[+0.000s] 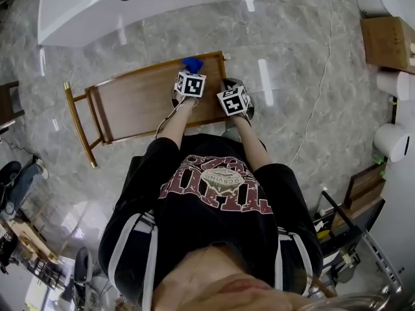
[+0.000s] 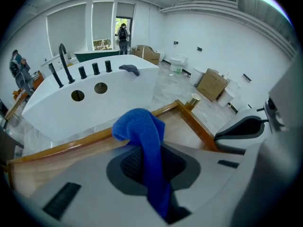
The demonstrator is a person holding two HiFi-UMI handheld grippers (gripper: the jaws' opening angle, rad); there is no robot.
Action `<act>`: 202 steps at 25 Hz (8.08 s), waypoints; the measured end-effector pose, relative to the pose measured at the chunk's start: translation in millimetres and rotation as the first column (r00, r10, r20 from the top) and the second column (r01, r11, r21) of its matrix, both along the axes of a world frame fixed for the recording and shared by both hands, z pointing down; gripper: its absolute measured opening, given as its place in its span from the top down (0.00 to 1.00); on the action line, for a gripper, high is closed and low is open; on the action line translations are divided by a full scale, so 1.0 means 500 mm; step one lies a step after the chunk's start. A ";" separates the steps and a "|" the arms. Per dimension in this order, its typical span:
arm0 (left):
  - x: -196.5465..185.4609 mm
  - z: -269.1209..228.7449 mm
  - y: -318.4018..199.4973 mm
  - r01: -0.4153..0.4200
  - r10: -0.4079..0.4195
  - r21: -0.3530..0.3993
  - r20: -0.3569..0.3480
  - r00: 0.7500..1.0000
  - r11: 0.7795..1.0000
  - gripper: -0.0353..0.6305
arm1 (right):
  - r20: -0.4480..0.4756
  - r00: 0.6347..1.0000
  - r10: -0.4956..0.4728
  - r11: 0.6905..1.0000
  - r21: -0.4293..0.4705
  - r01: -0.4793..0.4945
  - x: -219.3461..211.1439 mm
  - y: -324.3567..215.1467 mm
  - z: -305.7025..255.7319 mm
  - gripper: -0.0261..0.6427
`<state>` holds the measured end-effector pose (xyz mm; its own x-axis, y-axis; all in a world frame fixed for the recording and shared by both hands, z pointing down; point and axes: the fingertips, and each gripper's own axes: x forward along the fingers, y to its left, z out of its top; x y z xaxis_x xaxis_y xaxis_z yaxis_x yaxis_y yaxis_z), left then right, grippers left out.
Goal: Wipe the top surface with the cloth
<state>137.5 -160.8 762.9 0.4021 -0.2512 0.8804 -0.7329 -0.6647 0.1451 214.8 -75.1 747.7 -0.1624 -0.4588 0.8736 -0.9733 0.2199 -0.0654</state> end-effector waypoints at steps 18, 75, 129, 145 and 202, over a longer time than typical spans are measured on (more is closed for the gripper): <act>0.157 -0.006 0.037 -0.061 0.059 -0.023 -0.070 0.996 0.998 0.80 | 0.065 0.998 -0.010 0.998 -0.055 0.014 0.001 0.075 -0.001 0.93; -0.012 0.001 0.168 0.083 -0.126 -0.185 -0.236 0.964 0.979 0.80 | 0.064 0.997 -0.046 0.998 -0.050 0.049 -0.105 0.042 0.010 0.94; -0.517 -0.005 0.088 0.194 -0.230 -0.188 -0.196 0.953 0.963 0.80 | 0.086 0.975 -0.204 0.975 -0.075 0.211 -0.545 -0.025 0.023 0.94; -0.656 -0.004 0.062 0.230 -0.261 -0.177 -0.173 0.950 0.957 0.80 | 0.102 0.963 -0.248 0.963 -0.084 0.256 -0.691 -0.040 0.032 0.94; -1.004 -0.003 0.061 0.476 -0.477 -0.089 0.010 0.879 0.875 0.80 | 0.119 0.937 -0.327 0.940 -0.056 0.335 -0.797 -0.007 0.018 0.94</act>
<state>-364.7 -130.4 761.3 0.2635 -0.3382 0.9034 -0.9556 -0.2199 0.1964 -183.7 -78.6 756.9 -0.3875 -0.2976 0.8725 -0.8326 0.5192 -0.1927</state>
